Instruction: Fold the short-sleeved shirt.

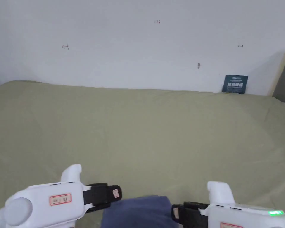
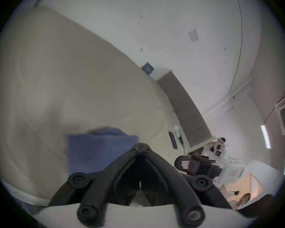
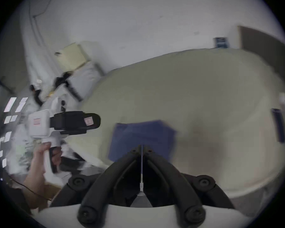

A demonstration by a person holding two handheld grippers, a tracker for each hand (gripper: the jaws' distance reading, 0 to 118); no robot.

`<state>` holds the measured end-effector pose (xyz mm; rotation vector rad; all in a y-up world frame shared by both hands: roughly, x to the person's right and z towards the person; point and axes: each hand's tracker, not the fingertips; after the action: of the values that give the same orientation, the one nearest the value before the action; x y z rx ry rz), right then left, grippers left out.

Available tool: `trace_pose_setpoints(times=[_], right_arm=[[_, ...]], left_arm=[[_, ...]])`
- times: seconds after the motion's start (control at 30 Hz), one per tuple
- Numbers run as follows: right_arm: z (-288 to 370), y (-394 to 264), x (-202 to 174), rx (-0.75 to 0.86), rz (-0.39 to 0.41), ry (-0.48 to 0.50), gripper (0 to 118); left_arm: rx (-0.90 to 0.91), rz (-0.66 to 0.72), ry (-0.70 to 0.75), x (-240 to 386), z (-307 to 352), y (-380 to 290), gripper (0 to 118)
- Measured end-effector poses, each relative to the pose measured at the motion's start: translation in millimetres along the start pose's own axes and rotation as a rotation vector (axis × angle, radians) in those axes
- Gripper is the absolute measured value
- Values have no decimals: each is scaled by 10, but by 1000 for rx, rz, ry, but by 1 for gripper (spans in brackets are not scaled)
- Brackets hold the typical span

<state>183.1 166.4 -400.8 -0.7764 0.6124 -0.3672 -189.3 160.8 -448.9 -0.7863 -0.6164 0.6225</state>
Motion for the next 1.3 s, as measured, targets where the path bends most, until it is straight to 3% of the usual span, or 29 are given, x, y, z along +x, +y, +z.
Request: trace_pose_setpoints(times=[0.1, 0.17, 0.27, 0.4, 0.43, 0.47, 0.53, 0.57, 0.63, 0.67, 0.7, 1.0, 1.1, 1.13, 1.2, 1.3], right_arm=[[-665, 66, 257, -100, -166, 341, 4], [-1057, 20, 454, -173, -273, 479, 4], [-1494, -150, 781, -289, -450, 545, 4], [-1660, -412, 1117, -303, -537, 466, 3], [-1588, -432, 1194, -243, -602, 577, 3], [-1499, -441, 1239, -195, -637, 595, 3], [-1419, -454, 1382, -204, -607, 501, 3], [-1393, -490, 1485, -222, -642, 471, 3], [-1354, -544, 1536, -220, -721, 535, 3], [-1334, -533, 1529, -221, -685, 526, 3], [-1323, -515, 1500, -225, -638, 515, 3], [-1268, -595, 1588, -200, -666, 525, 3], [-1248, -599, 1551, -188, -661, 518, 3], [-1241, -590, 1572, -183, -661, 516, 3], [-1222, -604, 1579, -162, -665, 505, 3], [-1214, -618, 1554, -136, -645, 496, 3]], left_arm=[[25, 139, 85, -420, 274, 19, 0], [39, 199, 90, -616, 340, -47, 0], [-2, 303, 77, -816, 313, -176, 0], [-67, 331, 79, -919, 131, -222, 0], [-77, 350, 64, -935, 91, -231, 0], [-84, 370, 43, -947, 46, -241, 0], [-96, 391, -18, -968, -73, -252, 2], [-112, 391, -41, -979, -135, -260, 21], [-134, 389, -91, -1012, -294, -295, 75], [-141, 394, -83, -1017, -402, -316, 102], [-160, 404, -78, -1018, -505, -343, 110], [-224, 368, -102, -849, -1026, -518, 109], [-304, 415, -130, -764, -1125, -512, 108], [-310, 373, -91, -734, -1114, -512, 98], [-342, 215, 18, -701, -1110, -531, 25], [-324, 342, -56, -792, -1127, -506, 25]])
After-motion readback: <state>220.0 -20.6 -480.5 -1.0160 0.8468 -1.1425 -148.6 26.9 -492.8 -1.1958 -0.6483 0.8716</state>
